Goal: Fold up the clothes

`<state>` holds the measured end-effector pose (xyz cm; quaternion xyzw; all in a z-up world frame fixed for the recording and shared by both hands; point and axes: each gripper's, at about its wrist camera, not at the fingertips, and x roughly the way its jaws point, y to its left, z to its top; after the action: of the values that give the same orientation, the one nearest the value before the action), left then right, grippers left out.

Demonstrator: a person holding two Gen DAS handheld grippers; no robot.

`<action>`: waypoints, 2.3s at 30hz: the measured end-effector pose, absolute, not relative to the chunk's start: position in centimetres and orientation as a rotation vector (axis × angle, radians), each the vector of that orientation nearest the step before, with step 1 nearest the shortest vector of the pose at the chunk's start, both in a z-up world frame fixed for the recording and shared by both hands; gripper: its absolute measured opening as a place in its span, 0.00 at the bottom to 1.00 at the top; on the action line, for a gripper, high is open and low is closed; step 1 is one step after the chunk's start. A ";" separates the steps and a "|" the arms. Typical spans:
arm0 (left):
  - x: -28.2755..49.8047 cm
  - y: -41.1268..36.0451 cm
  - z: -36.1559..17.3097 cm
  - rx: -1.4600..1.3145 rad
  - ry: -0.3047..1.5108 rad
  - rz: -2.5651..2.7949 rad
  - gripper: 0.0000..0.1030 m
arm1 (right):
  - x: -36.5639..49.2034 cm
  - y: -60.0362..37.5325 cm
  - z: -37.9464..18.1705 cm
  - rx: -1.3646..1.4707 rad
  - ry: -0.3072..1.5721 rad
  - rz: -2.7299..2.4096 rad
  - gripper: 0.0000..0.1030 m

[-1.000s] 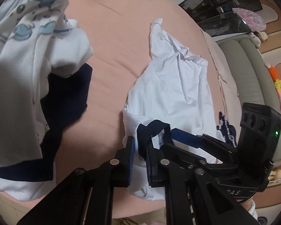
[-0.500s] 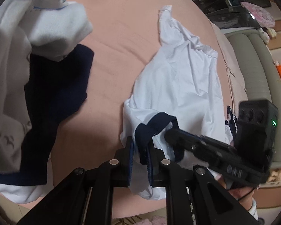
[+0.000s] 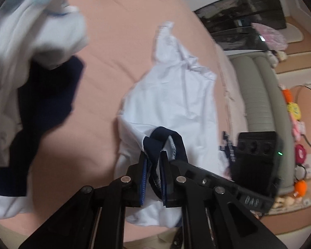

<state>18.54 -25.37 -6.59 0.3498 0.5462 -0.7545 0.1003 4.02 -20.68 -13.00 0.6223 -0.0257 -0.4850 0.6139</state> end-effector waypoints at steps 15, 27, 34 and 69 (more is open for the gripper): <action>15.0 -23.3 -3.2 0.922 1.674 -2.382 0.08 | -0.5 -15.7 -11.1 1.467 -0.432 -1.029 0.07; 11.9 -20.1 1.3 0.921 1.505 -2.490 0.08 | -2.5 -12.2 -7.5 1.400 -0.528 -1.066 0.10; 8.4 -19.2 -5.7 1.101 1.666 -2.314 0.08 | -3.6 -11.0 -10.4 1.485 -0.492 -1.175 0.11; 10.5 -19.5 -3.5 1.277 0.923 -2.318 0.20 | -0.5 -12.5 -9.8 1.328 0.179 -1.574 0.35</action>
<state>10.49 -19.46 -3.55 0.4489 0.3247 -0.8152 0.1685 -0.51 -12.47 -9.82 0.5521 0.0744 -0.6542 0.5116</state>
